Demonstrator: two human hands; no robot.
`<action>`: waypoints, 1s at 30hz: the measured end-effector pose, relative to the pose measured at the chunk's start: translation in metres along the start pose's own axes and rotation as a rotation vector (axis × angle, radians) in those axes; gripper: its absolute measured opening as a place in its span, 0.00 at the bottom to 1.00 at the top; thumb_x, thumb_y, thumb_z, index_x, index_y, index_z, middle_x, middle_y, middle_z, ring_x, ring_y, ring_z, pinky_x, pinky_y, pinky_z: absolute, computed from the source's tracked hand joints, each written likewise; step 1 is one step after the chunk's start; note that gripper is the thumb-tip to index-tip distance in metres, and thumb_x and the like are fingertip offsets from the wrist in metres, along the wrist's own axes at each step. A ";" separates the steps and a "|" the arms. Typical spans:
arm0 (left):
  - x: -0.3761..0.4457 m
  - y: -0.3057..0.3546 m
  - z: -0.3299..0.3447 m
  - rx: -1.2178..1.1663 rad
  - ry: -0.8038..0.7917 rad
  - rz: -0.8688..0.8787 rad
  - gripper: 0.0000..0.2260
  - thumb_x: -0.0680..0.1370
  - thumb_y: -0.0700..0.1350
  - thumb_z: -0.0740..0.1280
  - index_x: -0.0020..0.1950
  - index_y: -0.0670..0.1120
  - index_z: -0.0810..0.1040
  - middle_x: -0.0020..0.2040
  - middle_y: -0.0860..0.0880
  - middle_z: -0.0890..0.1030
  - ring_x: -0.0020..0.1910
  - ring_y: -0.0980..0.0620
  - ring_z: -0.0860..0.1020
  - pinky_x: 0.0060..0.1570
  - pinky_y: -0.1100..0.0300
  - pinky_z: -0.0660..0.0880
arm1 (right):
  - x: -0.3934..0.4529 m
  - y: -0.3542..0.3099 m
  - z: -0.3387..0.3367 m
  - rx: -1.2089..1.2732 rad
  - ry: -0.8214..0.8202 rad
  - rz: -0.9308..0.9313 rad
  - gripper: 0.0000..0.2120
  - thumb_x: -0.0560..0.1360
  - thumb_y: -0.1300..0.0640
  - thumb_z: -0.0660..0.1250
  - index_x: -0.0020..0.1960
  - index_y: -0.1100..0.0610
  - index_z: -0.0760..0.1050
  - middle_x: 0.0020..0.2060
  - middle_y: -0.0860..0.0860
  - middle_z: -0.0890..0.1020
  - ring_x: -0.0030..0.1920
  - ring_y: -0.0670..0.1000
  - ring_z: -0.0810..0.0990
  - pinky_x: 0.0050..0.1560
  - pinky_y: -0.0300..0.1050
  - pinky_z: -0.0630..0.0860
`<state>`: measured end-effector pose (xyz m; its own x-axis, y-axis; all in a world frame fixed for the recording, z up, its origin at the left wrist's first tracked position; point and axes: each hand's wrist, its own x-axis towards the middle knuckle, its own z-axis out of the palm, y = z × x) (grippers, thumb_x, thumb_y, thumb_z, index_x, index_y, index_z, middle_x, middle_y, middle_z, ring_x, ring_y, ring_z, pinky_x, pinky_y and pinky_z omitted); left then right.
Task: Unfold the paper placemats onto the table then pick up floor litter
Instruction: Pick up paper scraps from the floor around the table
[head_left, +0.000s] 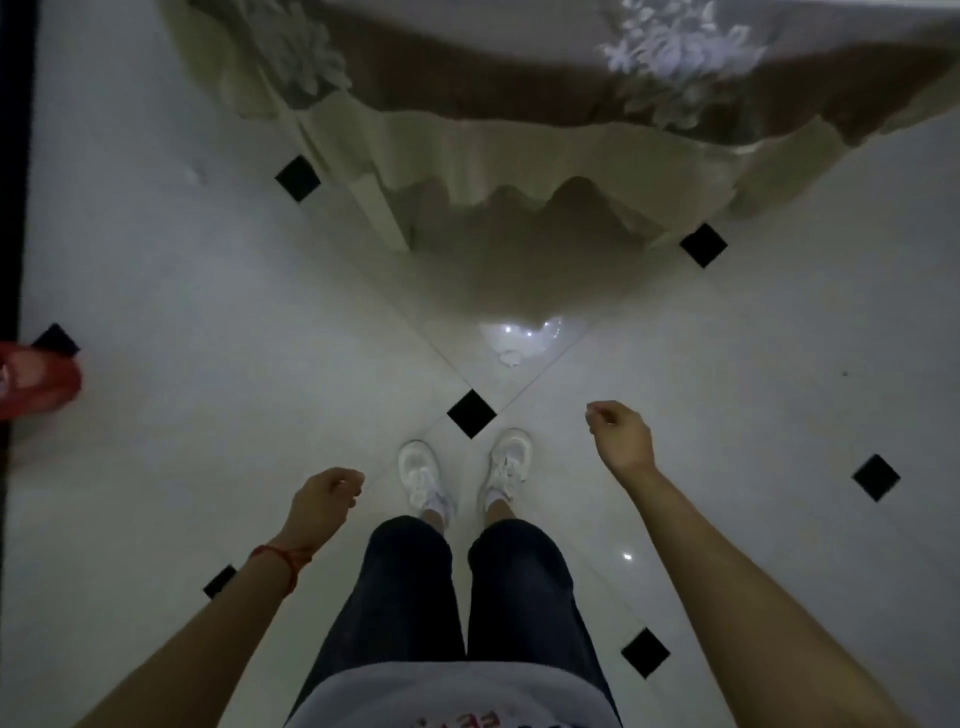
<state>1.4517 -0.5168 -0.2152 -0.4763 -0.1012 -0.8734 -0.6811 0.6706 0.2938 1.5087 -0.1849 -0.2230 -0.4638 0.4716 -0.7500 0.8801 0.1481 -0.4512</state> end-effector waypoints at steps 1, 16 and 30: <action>0.011 -0.010 0.002 -0.012 0.000 -0.024 0.11 0.78 0.42 0.61 0.54 0.37 0.77 0.52 0.38 0.80 0.46 0.45 0.76 0.50 0.52 0.72 | 0.013 -0.002 0.014 -0.029 -0.012 -0.015 0.15 0.78 0.59 0.59 0.61 0.62 0.74 0.60 0.58 0.78 0.60 0.56 0.76 0.55 0.36 0.66; 0.271 -0.055 0.095 -0.105 0.089 -0.019 0.11 0.77 0.44 0.62 0.54 0.40 0.78 0.52 0.38 0.81 0.53 0.39 0.79 0.55 0.50 0.74 | 0.287 0.058 0.217 -0.532 -0.040 -0.226 0.16 0.76 0.56 0.62 0.62 0.60 0.72 0.59 0.61 0.78 0.58 0.60 0.76 0.56 0.48 0.72; 0.411 -0.144 0.142 0.009 0.108 -0.090 0.13 0.78 0.48 0.60 0.58 0.43 0.76 0.56 0.42 0.80 0.54 0.47 0.78 0.51 0.61 0.69 | 0.451 0.158 0.337 -0.842 0.081 -0.302 0.17 0.76 0.62 0.59 0.64 0.64 0.67 0.64 0.68 0.66 0.61 0.69 0.67 0.57 0.64 0.70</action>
<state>1.4326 -0.5506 -0.6717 -0.4708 -0.2392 -0.8492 -0.7192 0.6615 0.2124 1.4048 -0.2422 -0.7957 -0.7072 0.3647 -0.6058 0.5197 0.8490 -0.0957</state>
